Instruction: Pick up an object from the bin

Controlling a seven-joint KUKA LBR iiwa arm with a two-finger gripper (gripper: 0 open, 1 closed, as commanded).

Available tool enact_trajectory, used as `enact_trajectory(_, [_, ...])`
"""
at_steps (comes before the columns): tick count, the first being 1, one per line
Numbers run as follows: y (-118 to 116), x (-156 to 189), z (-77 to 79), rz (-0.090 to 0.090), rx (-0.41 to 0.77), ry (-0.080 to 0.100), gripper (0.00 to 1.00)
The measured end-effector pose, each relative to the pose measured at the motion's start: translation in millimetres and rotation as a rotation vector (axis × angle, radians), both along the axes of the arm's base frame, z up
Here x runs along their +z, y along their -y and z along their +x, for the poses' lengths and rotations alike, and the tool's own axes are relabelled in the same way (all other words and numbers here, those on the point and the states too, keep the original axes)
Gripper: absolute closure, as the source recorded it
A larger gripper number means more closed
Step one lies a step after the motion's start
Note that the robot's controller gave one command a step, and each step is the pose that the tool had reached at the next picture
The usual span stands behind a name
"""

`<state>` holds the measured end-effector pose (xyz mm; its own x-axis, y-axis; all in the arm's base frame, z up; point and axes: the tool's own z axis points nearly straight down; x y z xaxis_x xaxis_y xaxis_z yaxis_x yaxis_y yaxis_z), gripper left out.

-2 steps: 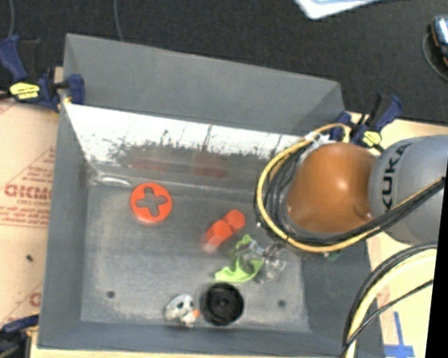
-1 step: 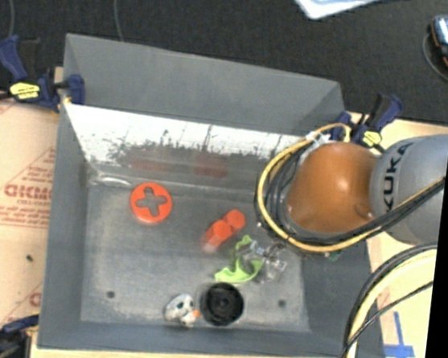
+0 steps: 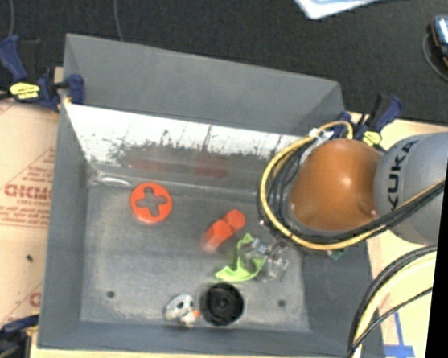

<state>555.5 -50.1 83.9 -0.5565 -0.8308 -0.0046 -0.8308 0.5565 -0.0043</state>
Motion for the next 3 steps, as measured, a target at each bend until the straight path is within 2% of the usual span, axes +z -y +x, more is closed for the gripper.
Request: enact_trajectory(3, [0.3,18.9,1.7,0.0,-0.004,0.008,1.0])
